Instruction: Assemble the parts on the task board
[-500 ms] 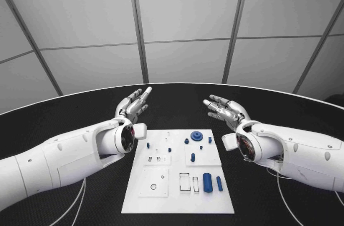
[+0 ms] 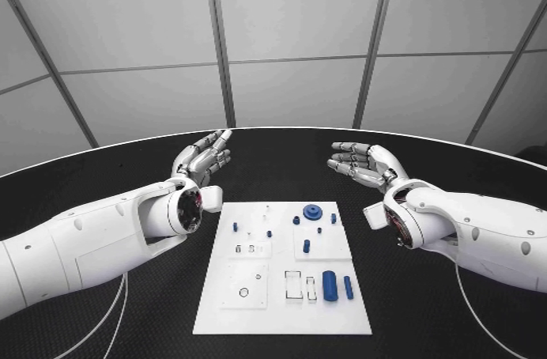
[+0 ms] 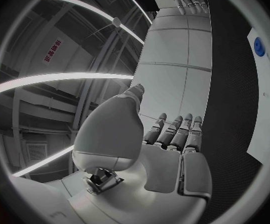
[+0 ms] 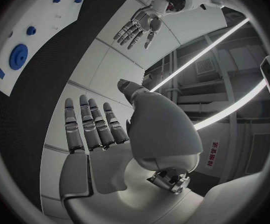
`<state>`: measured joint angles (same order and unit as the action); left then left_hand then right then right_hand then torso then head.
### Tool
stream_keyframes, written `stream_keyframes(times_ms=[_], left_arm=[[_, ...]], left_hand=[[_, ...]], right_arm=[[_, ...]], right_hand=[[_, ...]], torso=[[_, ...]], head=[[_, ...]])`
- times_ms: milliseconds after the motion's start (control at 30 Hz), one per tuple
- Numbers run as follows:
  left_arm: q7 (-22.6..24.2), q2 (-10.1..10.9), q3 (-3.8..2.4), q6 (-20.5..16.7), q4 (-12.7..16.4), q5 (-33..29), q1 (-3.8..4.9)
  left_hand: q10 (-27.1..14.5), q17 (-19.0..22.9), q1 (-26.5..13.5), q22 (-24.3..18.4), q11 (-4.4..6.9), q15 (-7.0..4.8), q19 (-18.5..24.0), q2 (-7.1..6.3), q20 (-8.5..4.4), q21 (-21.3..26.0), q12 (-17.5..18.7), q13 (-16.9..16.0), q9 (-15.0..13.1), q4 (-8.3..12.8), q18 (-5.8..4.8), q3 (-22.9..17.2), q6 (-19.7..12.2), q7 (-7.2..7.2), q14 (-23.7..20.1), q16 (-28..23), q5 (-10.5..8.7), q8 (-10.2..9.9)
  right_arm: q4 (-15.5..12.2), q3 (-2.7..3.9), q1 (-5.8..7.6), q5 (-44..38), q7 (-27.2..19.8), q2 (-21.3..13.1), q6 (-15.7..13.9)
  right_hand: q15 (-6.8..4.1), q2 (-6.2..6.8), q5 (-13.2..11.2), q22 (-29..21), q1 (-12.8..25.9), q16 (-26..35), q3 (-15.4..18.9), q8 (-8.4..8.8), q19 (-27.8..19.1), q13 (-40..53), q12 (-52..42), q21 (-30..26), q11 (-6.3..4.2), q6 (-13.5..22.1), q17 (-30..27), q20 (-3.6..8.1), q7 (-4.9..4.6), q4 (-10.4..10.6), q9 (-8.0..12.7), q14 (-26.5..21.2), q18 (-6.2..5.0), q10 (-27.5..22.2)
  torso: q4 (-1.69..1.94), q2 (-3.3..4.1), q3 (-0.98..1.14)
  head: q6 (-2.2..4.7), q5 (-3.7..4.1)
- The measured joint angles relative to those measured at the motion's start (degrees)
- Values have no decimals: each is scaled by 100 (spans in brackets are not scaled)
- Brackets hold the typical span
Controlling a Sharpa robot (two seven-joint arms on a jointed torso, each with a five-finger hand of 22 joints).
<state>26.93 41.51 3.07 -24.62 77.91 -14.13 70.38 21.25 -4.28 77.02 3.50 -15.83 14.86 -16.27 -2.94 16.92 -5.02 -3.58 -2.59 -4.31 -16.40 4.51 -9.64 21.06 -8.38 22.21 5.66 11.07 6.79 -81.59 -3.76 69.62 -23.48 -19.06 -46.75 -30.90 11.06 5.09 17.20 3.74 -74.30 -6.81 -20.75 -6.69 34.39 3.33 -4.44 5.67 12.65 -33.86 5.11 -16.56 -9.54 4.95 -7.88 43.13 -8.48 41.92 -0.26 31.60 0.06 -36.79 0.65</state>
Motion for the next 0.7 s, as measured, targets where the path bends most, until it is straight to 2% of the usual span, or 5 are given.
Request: stream_keyframes(times_ms=[100,233,433,567,700], left_arm=[[35,67,0,10,43,5,1],[49,164,0,35,110,25,3],[24,344,0,129,299,120,22],[-20,481,0,277,471,242,39],[-60,647,0,520,677,339,60]], left_hand=[[973,-151,73,156,62,-90,-651,-12,-8,-309,-172,-60,-129,-4,0,-43,610,-53,761,283,0,222],[2262,-359,122,418,160,-235,-1825,-6,-32,-875,-418,-126,-308,13,-3,-91,1502,-146,1807,699,0,540],[2921,-471,221,518,286,-389,-2311,-57,-51,-1199,-463,-126,-461,14,272,-188,2346,-288,2372,939,0,810],[3124,-548,294,569,362,-491,-2512,-131,-54,-1363,-463,-126,-472,46,436,-267,2483,-329,2659,1067,0,853],[3171,-569,489,570,400,-507,-2521,-282,-47,-1372,-372,-119,-471,159,441,-380,2483,-330,2712,1072,0,853]], right_arm=[[21,1,0,-414,52,-9,-24],[24,3,1,-873,156,-33,-16],[-36,6,43,-1663,476,-86,173],[-66,8,100,-2343,776,-82,392],[-59,11,156,-3182,1117,-19,589]], right_hand=[[-69,75,0,27,-122,-104,-121,-145,473,9,-25,114,-69,-546,50,19,-81,-121,-87,471,-87,559],[-159,168,-40,45,-212,-212,-307,-265,961,17,-27,234,-158,-1049,101,74,-165,-221,-154,947,-88,1107],[-311,258,-84,83,-299,-339,-580,-365,1559,32,-27,410,-274,-1527,191,203,-280,-291,-202,1510,-89,1703],[-409,362,-113,136,-285,-439,-670,-409,1940,42,0,570,-342,-1716,275,313,-252,-352,-228,1822,-88,1979],[-530,414,-113,246,-335,-557,-692,-453,2322,56,0,812,-416,-1876,404,462,-197,-378,-250,2146,-88,2211]], torso=[[4,16,1],[13,44,-1],[32,100,-8],[60,156,-12],[101,225,-14]], head=[[-7,8],[-9,29],[-5,57],[-14,92],[-37,137]])
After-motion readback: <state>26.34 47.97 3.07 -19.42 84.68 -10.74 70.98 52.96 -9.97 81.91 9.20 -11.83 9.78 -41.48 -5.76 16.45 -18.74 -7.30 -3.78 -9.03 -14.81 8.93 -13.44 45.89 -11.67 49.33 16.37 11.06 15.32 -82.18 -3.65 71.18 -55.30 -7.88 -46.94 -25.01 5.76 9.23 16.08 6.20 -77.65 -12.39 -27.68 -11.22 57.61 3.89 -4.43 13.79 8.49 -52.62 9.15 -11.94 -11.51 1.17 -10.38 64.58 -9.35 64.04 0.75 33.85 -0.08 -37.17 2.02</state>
